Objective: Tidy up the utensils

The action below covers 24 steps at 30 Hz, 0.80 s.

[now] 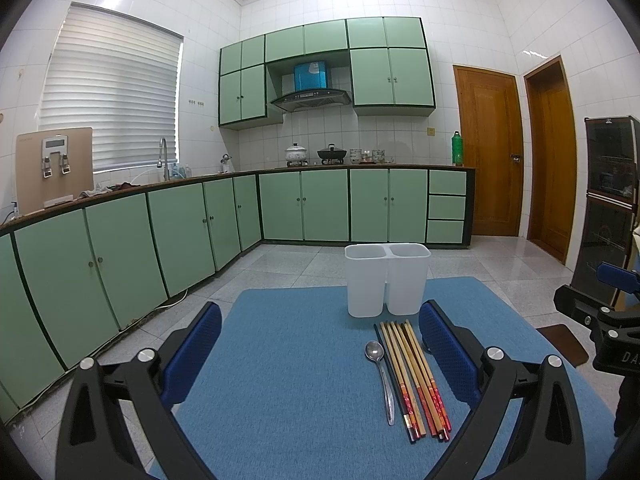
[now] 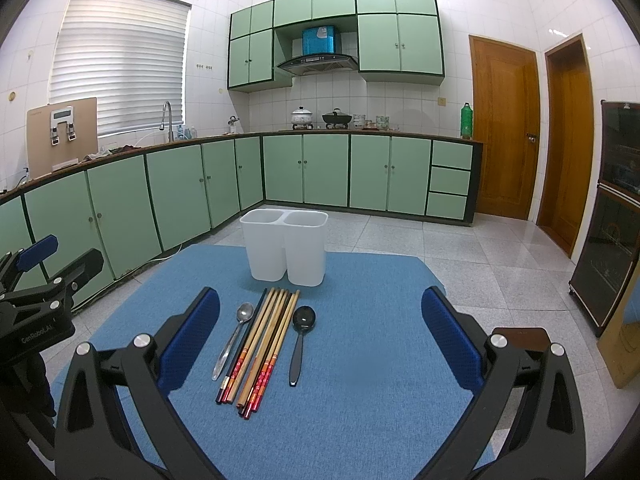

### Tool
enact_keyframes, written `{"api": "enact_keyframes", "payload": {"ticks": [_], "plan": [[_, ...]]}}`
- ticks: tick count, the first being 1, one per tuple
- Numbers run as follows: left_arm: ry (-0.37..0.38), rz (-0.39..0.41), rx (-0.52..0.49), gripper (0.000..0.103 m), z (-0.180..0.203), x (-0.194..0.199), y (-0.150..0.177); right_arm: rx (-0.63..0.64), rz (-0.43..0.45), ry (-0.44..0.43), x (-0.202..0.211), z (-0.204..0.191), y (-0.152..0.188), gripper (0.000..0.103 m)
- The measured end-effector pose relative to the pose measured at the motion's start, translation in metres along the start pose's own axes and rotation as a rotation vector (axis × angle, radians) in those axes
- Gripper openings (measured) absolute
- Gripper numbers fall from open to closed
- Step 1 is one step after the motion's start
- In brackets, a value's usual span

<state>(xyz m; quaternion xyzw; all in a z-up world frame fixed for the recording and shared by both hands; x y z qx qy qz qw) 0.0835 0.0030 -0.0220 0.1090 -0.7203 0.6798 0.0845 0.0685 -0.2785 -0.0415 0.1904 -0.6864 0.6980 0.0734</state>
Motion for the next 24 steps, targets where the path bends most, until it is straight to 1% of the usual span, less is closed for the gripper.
{"api": "enact_keyframes", "payload": {"ticks": [16, 24], "plan": [[-0.001, -0.003, -0.001, 0.097, 0.0, 0.0, 0.0, -0.002, -0.004, 0.001, -0.002, -0.001, 0.001, 0.098], [-0.001, -0.016, 0.001, 0.097, -0.001, -0.006, 0.003, -0.001, -0.021, 0.002, -0.012, 0.0, 0.008, 0.098]]}}
Point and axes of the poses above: each gripper's, at about its wrist camera, not at the fingertips, and x roughly against the way its jaws point, z to its right, y to its underside, the point moved 9 cm from there along -x, roughly the way its jaws point, and after that the axes turned 2 degrees about -y, right-handed, at the moved point
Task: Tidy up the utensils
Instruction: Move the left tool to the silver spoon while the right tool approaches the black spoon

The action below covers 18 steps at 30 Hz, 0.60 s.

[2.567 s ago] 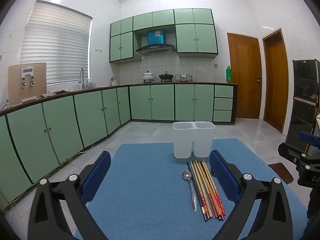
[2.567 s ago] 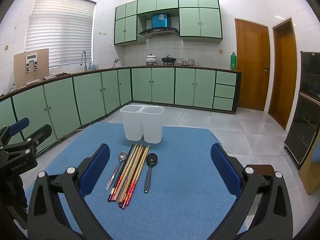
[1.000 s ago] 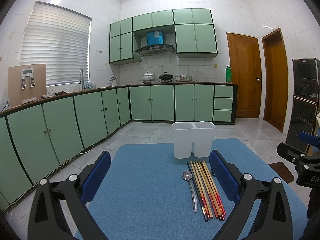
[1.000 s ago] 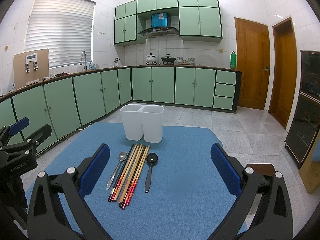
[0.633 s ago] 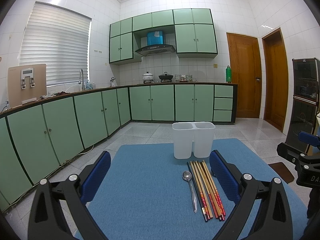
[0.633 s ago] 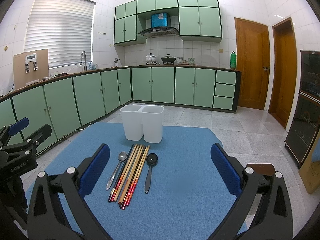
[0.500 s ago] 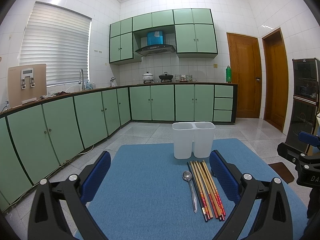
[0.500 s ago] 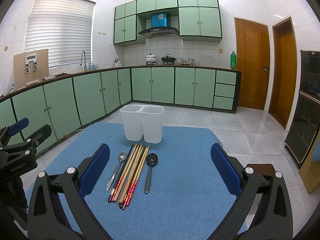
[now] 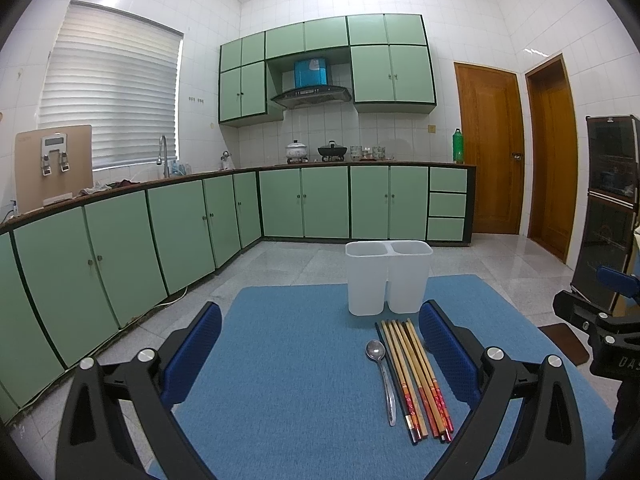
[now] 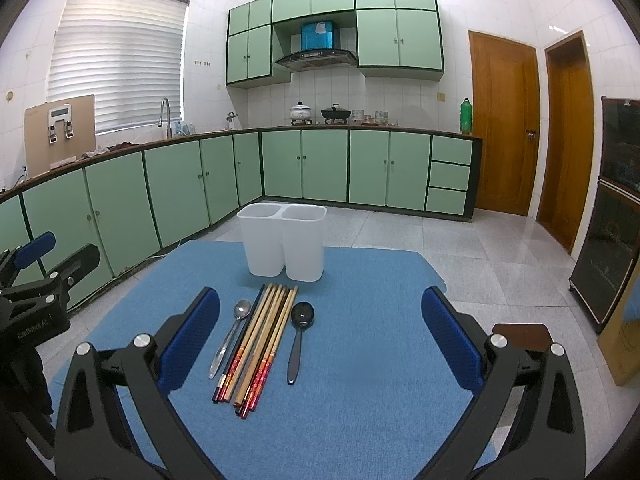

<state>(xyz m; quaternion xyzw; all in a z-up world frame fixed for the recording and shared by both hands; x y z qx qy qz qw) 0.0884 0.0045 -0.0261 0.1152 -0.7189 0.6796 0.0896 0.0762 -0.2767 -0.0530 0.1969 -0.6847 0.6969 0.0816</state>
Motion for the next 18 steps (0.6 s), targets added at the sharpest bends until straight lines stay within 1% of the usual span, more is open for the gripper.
{"api": "enact_keyframes", "payload": {"ticks": [6, 10, 15, 18], "plan": [[-0.003, -0.046, -0.006, 0.097, -0.001, -0.022, 0.006, -0.013, -0.052, 0.0, -0.023, 0.005, 0.007, 0.098], [0.001, -0.102, -0.012, 0.097, -0.002, -0.048, 0.014, -0.018, -0.101, 0.001, -0.048, 0.007, 0.011, 0.098], [0.011, -0.18, -0.012, 0.097, -0.002, -0.088, 0.028, -0.027, -0.17, -0.007, -0.086, 0.009, 0.019, 0.098], [0.017, -0.238, -0.018, 0.097, 0.001, -0.114, 0.041, -0.027, -0.235, -0.002, -0.12, 0.01, 0.028, 0.098]]}}
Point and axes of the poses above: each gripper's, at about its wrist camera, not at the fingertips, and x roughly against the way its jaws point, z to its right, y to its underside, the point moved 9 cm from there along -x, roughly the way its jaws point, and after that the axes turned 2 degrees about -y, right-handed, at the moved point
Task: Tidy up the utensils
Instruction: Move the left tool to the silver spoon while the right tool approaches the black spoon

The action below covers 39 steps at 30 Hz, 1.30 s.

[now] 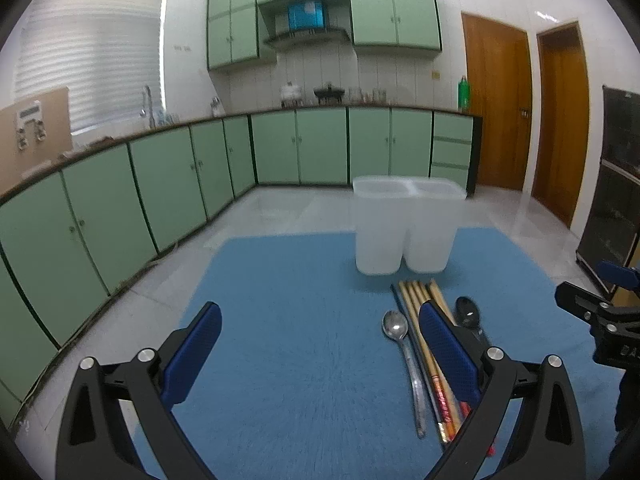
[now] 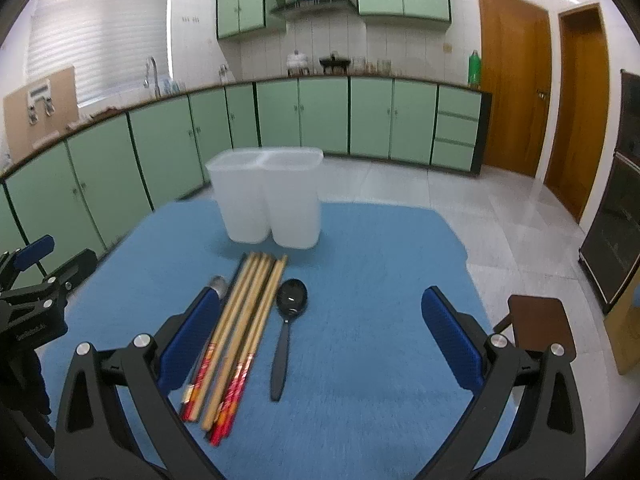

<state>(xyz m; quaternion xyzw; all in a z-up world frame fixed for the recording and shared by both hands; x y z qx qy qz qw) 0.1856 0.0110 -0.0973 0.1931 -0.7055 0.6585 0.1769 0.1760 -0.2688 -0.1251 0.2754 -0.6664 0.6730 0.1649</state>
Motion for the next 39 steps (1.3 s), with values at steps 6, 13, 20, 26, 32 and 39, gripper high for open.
{"api": "enact_keyframes", "payload": {"ticks": [6, 13, 20, 26, 32, 39], "plan": [[-0.018, -0.099, -0.011, 0.097, -0.002, -0.045, 0.012, 0.006, -0.117, -0.001, -0.058, -0.003, 0.008, 0.097], [-0.02, -0.17, -0.016, 0.097, -0.003, -0.078, 0.024, 0.016, -0.203, -0.002, -0.099, -0.011, 0.015, 0.09], [-0.012, -0.233, 0.004, 0.097, -0.006, -0.093, 0.038, -0.01, -0.265, -0.005, -0.119, -0.015, 0.022, 0.078], [0.001, -0.244, -0.005, 0.097, 0.0, -0.099, 0.036, -0.034, -0.282, -0.029, -0.126, -0.02, 0.02, 0.066], [0.024, -0.256, -0.019, 0.097, 0.012, -0.104, 0.035, -0.028, -0.298, -0.056, -0.127, -0.024, 0.023, 0.046], [0.057, -0.28, -0.056, 0.097, 0.032, -0.11, 0.04, -0.005, -0.293, -0.043, -0.126, -0.022, 0.025, 0.048]]}}
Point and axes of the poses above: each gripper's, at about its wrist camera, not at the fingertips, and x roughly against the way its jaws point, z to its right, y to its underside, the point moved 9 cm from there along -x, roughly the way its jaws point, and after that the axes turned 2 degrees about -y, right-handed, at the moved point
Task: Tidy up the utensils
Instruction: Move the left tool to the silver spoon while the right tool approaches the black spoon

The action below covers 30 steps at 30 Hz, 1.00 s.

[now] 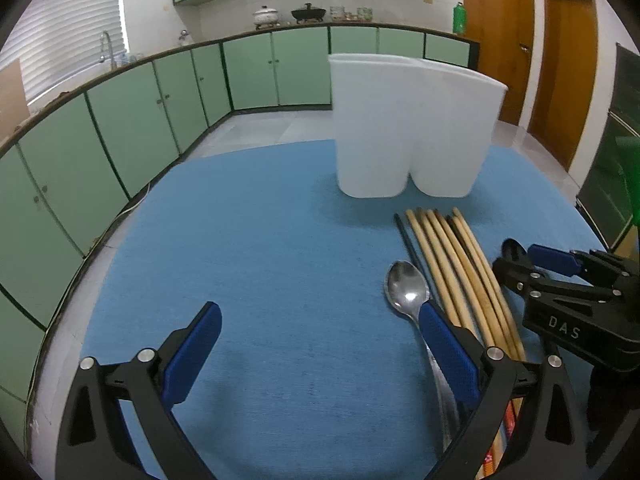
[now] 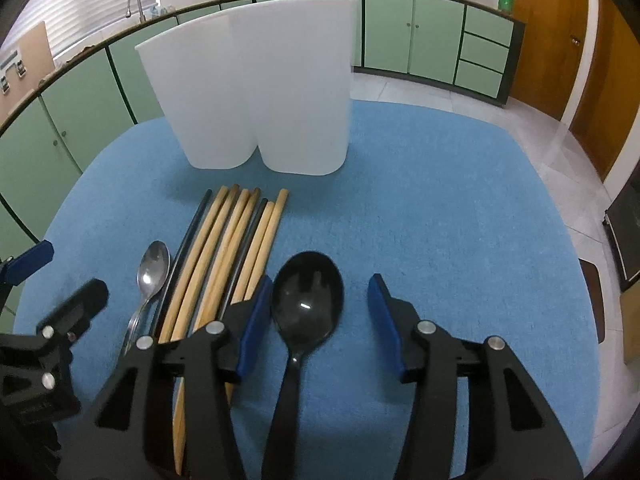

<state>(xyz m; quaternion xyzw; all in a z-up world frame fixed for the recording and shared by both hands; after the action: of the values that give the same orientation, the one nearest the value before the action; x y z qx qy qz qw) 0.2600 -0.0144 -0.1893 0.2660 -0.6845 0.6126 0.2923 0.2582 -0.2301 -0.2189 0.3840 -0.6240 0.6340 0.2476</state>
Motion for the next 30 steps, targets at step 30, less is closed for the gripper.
{"api": "enact_keyframes", "payload": {"ticks": [30], "plan": [[-0.006, -0.095, -0.058, 0.097, 0.012, -0.025, 0.003, -0.035, -0.023, 0.016, 0.017, 0.032, 0.007, 0.053]]}}
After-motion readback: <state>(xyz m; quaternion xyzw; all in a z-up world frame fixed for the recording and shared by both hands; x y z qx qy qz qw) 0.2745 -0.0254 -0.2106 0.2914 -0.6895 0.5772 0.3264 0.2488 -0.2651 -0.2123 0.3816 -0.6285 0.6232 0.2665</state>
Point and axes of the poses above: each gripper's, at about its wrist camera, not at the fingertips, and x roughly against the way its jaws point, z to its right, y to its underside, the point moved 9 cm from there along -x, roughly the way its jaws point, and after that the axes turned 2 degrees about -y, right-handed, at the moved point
